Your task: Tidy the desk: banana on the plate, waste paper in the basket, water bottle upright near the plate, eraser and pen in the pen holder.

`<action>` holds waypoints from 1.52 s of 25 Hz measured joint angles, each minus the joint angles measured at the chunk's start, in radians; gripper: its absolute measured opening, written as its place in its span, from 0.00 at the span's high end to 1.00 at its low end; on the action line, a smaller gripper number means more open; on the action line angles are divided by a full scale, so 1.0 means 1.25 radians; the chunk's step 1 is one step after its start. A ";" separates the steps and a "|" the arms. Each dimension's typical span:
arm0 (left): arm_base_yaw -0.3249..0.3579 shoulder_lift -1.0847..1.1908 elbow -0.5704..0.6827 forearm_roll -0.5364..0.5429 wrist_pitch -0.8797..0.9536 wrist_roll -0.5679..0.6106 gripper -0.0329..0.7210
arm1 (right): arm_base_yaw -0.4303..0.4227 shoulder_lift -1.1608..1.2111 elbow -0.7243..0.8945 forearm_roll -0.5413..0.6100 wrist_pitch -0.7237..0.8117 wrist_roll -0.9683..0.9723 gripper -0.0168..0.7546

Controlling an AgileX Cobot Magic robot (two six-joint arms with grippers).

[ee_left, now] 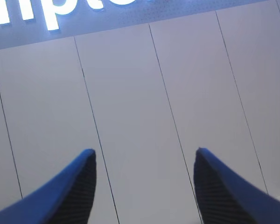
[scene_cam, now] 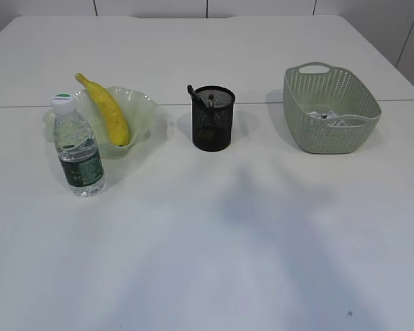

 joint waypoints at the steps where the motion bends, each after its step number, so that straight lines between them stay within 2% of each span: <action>1: 0.000 0.000 0.000 0.000 0.000 0.000 0.34 | 0.000 -0.013 0.010 0.002 -0.002 0.000 0.40; 7: 0.000 0.000 0.000 0.000 0.000 0.002 0.34 | 0.000 -0.088 0.068 0.020 -0.004 -0.032 0.40; 14: 0.000 0.000 0.000 0.000 0.000 0.041 0.34 | 0.000 -0.193 0.161 0.099 -0.004 -0.102 0.40; 25: 0.000 -0.002 0.000 0.000 0.000 0.055 0.34 | 0.000 -0.327 0.260 0.123 0.019 -0.124 0.40; 38: 0.000 -0.002 0.000 0.000 0.001 0.057 0.34 | 0.000 -0.469 0.322 0.257 0.144 -0.220 0.45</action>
